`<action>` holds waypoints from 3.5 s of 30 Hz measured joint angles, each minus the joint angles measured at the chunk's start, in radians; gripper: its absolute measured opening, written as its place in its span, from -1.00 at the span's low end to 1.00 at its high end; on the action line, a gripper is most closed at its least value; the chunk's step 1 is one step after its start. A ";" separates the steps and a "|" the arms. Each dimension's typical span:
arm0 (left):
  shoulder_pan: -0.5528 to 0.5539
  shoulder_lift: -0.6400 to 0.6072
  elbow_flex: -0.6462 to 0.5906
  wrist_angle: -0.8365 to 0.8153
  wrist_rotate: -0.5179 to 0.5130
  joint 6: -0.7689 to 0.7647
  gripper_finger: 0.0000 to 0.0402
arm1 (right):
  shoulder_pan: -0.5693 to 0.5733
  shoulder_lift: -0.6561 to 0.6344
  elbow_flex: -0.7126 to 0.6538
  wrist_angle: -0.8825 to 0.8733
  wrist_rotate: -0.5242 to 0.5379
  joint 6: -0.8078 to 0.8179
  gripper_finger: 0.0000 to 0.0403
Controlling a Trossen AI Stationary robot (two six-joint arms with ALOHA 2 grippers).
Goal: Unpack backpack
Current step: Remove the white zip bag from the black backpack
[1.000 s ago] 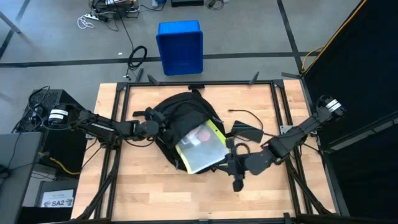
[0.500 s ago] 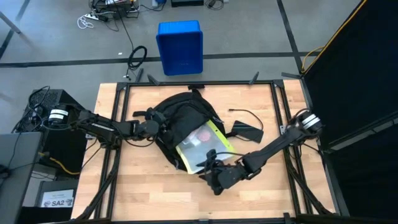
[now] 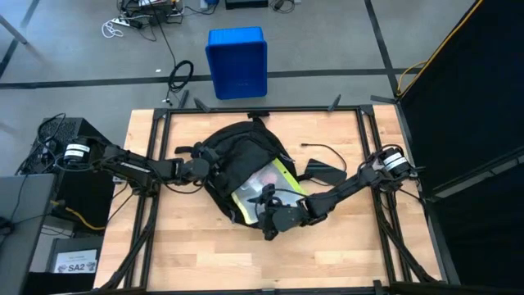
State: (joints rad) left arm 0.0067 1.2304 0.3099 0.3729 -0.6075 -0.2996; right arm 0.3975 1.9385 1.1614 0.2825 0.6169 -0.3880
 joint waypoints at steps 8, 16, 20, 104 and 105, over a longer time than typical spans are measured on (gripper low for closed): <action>0.000 0.000 0.000 -0.005 -0.001 0.003 -1.00 | -0.014 0.000 0.000 0.019 -0.011 -0.034 -0.75; 0.000 0.000 0.000 -0.086 -0.086 -0.025 -1.00 | 0.048 -0.036 0.000 0.013 -0.015 -0.033 -0.99; 0.009 0.000 0.000 -0.107 -0.095 -0.027 -1.00 | 0.120 -0.084 0.000 -0.012 -0.009 -0.032 -1.00; 0.021 0.000 -0.001 -0.209 -0.048 -0.121 -1.00 | 0.380 -0.289 -0.064 -0.284 0.169 0.347 0.13; 0.021 0.000 -0.001 -0.209 -0.048 -0.121 -1.00 | 0.366 -0.289 -0.064 -0.242 0.168 0.312 0.15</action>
State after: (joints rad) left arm 0.0273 1.2308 0.3092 0.1638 -0.6556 -0.4206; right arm 0.7637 1.6497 1.0973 0.0404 0.7850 -0.0764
